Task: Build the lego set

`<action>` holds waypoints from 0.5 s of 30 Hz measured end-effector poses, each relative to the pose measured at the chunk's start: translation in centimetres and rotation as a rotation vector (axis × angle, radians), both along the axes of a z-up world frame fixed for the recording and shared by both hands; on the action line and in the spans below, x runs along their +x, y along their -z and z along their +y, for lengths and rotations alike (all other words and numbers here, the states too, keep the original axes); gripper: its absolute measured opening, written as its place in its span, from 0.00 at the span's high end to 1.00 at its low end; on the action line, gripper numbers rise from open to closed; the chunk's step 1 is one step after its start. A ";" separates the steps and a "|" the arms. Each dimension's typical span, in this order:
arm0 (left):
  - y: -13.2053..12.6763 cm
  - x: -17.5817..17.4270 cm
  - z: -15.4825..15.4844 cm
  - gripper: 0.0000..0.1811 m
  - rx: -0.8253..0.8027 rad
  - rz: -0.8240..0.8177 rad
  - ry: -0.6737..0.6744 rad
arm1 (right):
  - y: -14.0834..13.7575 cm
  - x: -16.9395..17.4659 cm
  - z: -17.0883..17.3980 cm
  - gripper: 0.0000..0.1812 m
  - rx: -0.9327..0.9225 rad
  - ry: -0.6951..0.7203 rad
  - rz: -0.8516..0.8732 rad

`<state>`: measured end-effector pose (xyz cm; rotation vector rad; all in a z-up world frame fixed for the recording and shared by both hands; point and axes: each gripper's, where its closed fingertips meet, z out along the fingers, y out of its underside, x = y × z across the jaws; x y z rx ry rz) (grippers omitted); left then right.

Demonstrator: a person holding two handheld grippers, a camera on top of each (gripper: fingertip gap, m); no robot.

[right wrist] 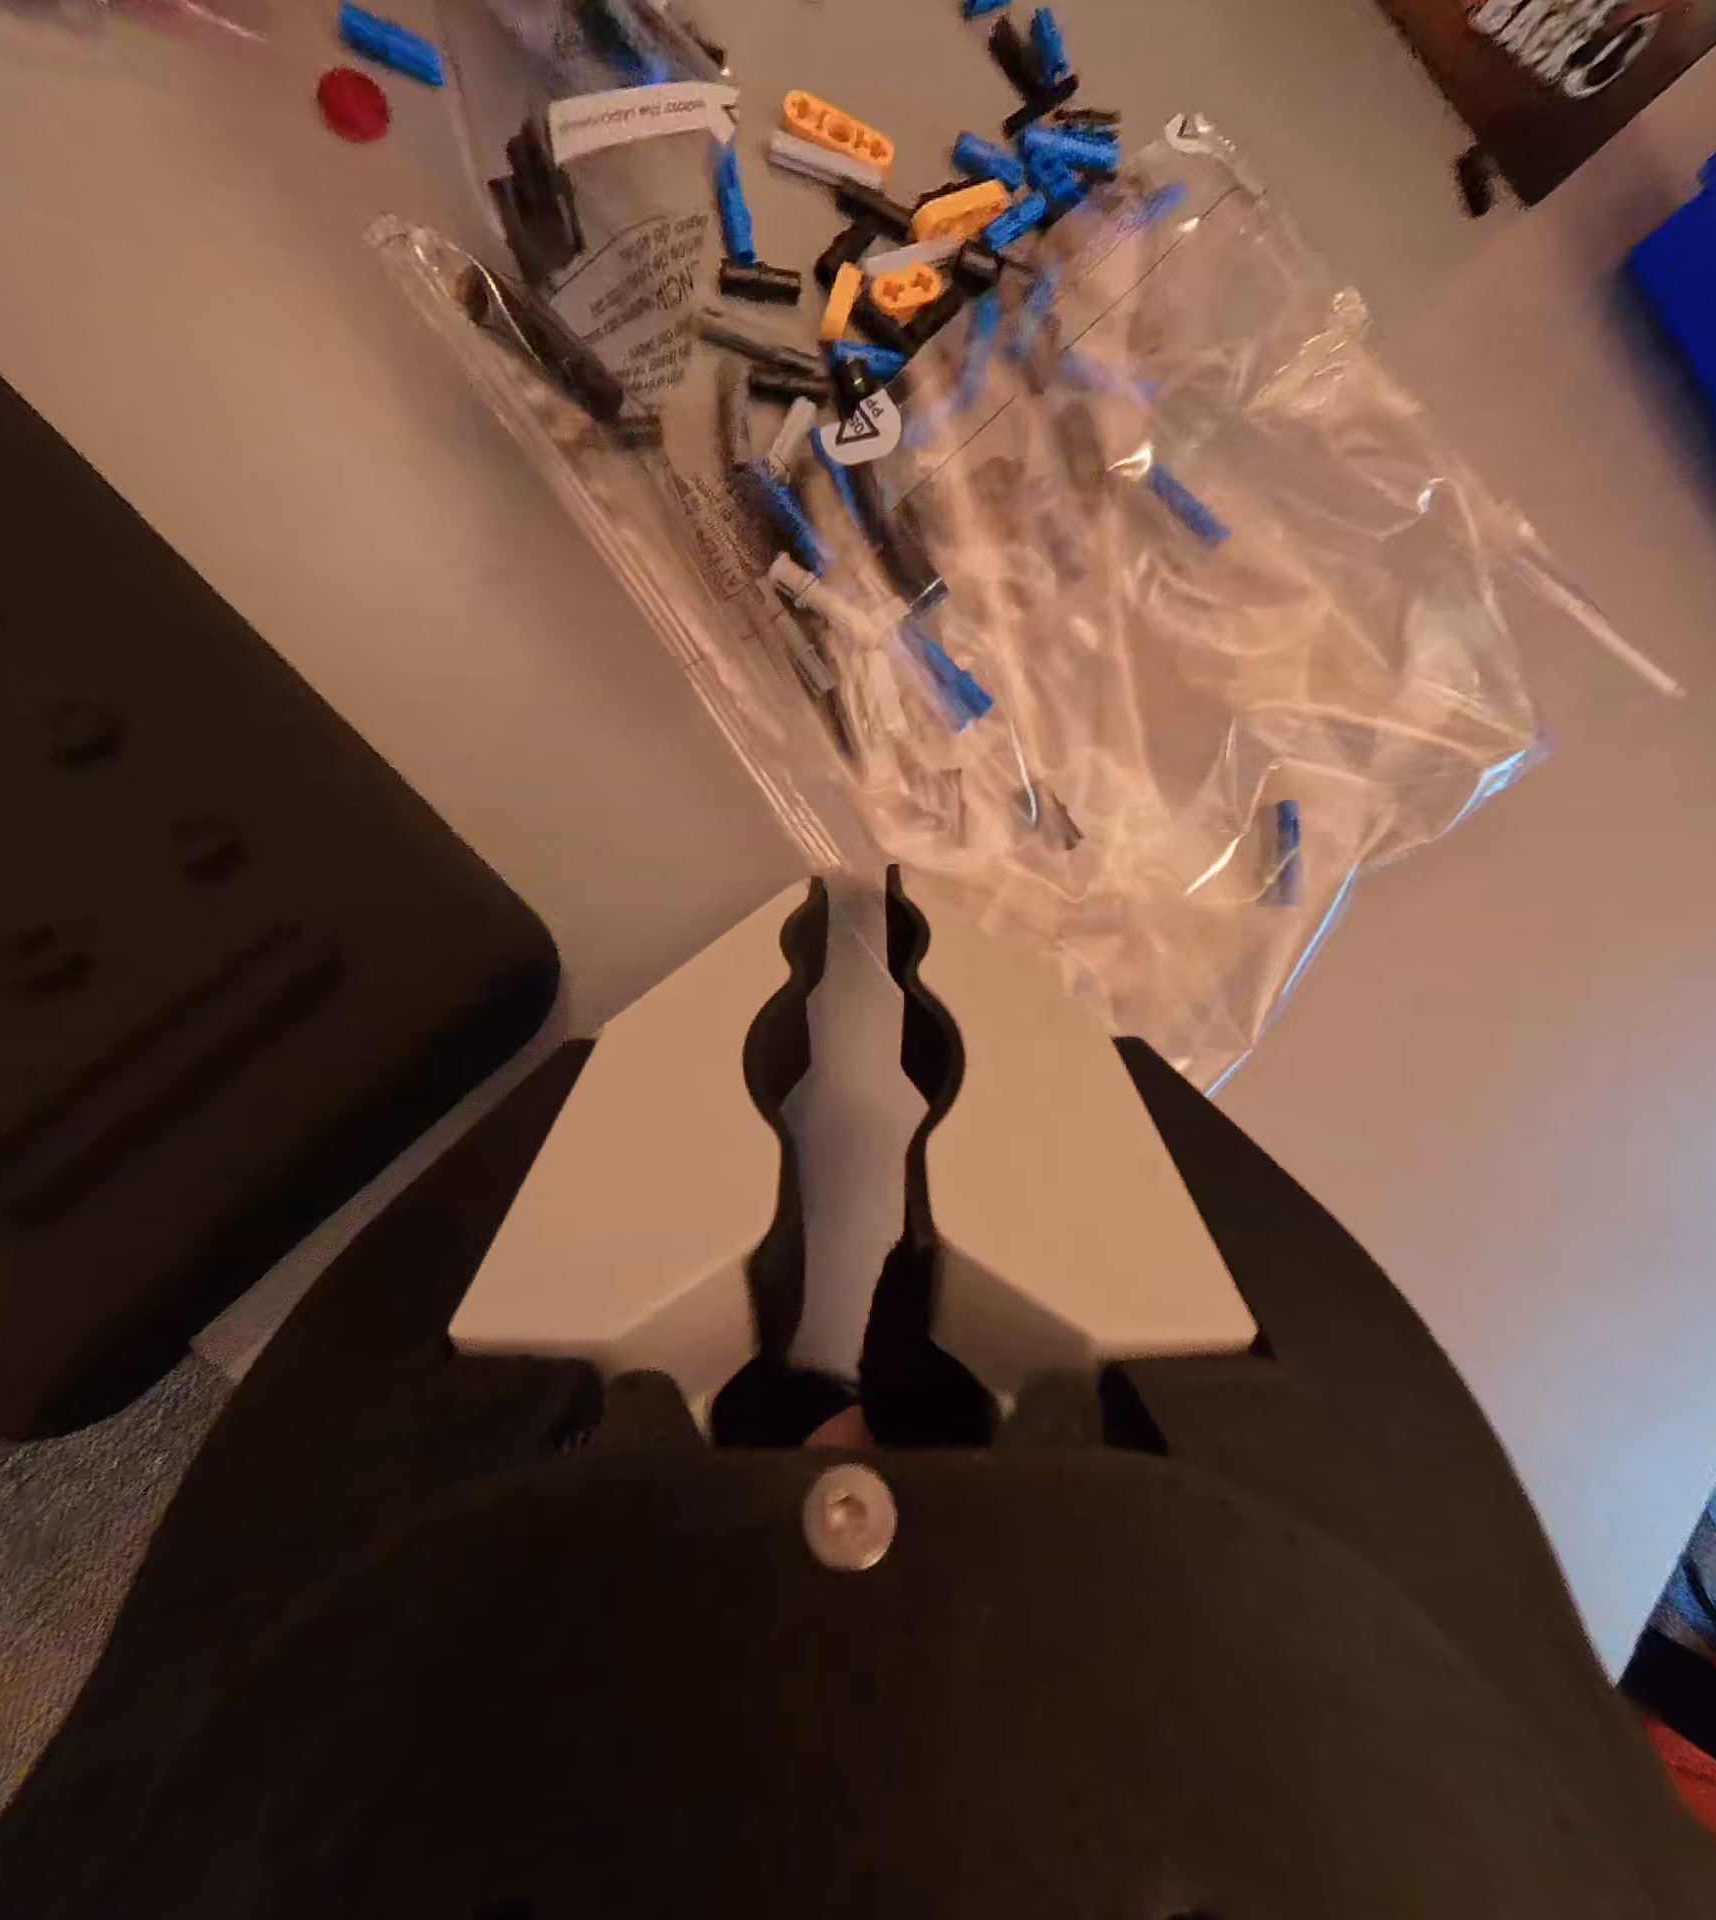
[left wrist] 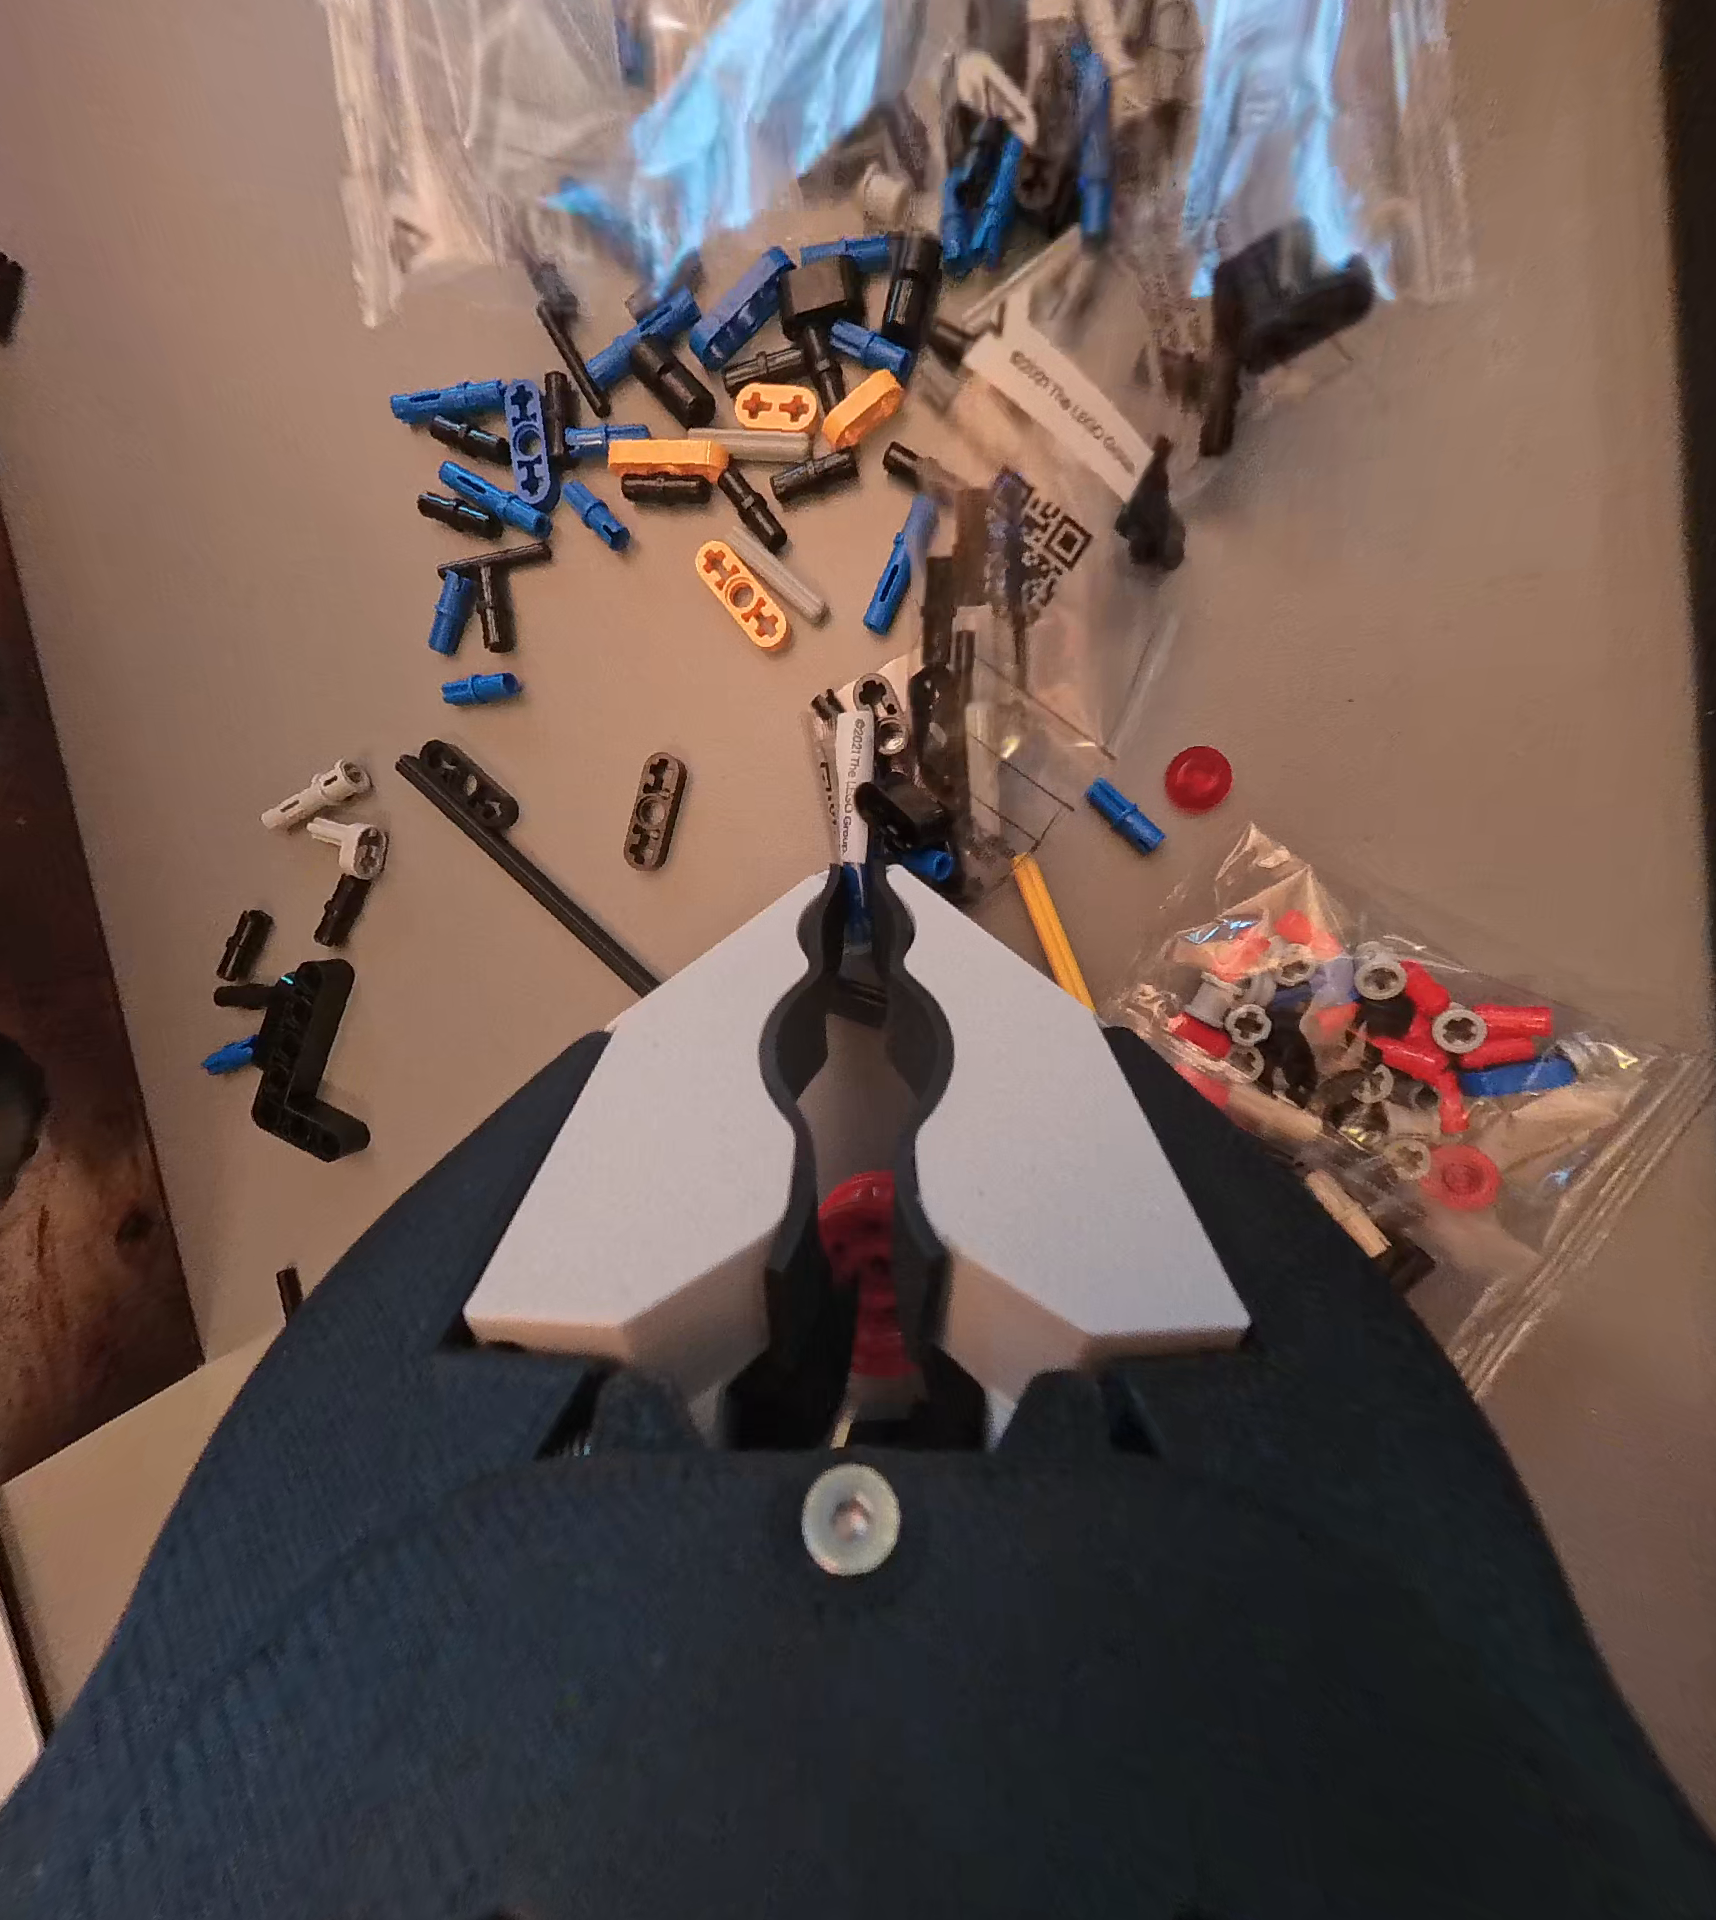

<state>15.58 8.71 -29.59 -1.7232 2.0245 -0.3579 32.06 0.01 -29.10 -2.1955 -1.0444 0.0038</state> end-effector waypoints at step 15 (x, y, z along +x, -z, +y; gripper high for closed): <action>-0.5 -0.3 0.1 0.99 -0.013 -0.012 -0.003 | -3.4 0.1 0.9 1.00 0.067 -0.059 -0.057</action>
